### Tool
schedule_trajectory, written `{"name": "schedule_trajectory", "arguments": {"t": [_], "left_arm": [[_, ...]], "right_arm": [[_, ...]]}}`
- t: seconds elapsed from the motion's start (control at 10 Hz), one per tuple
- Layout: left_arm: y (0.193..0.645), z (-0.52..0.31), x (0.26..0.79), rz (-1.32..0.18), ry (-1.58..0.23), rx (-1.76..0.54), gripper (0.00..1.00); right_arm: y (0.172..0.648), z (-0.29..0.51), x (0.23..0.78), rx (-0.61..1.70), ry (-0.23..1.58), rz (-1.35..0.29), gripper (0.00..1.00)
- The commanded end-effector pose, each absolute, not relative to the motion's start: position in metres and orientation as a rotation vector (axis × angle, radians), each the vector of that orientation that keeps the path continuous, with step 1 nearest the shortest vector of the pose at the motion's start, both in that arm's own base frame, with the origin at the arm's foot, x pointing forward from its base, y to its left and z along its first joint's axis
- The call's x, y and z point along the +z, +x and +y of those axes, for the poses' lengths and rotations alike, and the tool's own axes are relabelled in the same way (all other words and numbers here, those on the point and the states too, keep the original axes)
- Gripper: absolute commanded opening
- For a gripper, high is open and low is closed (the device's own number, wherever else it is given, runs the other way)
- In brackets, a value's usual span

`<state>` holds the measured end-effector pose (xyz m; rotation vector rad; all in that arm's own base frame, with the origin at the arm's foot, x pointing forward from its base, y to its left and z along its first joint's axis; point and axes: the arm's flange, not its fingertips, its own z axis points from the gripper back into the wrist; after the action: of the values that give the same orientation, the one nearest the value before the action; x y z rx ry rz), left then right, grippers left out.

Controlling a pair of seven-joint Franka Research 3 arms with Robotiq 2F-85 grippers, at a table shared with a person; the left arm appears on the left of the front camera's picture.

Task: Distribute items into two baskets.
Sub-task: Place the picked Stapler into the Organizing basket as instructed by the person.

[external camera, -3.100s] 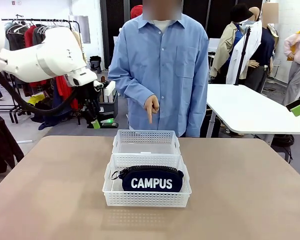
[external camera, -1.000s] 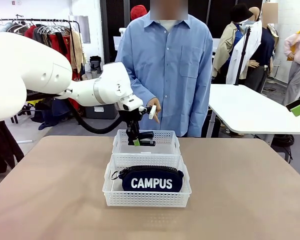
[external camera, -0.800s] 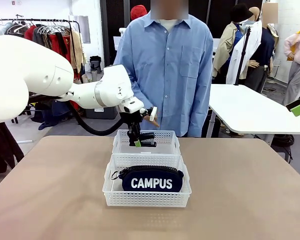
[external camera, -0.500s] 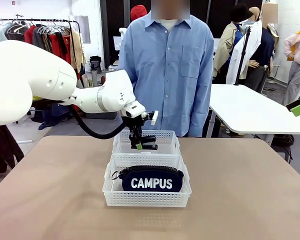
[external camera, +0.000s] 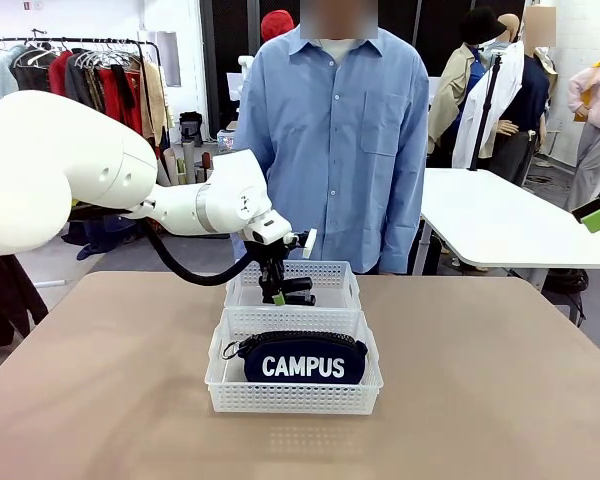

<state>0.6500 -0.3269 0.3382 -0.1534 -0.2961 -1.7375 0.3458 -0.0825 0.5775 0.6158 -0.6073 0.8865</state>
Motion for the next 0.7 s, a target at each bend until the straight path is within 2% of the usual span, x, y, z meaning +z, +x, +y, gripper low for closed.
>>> {"name": "schedule_trajectory", "arguments": {"t": [0.0, 0.5, 0.6], "left_arm": [[0.6454, -0.3242, 0.3299, -0.302, -0.130, -1.759, 0.00], [0.6462, -0.3243, 0.3208, -0.303, -0.125, -1.757, 0.00], [0.6460, -0.3244, 0.3210, -0.303, -0.127, -1.761, 0.03]], "right_arm": [[0.3463, -0.0809, 0.5790, 0.887, 0.624, -0.617, 1.00], [0.3463, -0.0809, 0.5790, 0.887, 0.624, -0.617, 1.00], [0.3463, -0.0809, 0.5790, 0.887, 0.624, -0.617, 1.00]]}}
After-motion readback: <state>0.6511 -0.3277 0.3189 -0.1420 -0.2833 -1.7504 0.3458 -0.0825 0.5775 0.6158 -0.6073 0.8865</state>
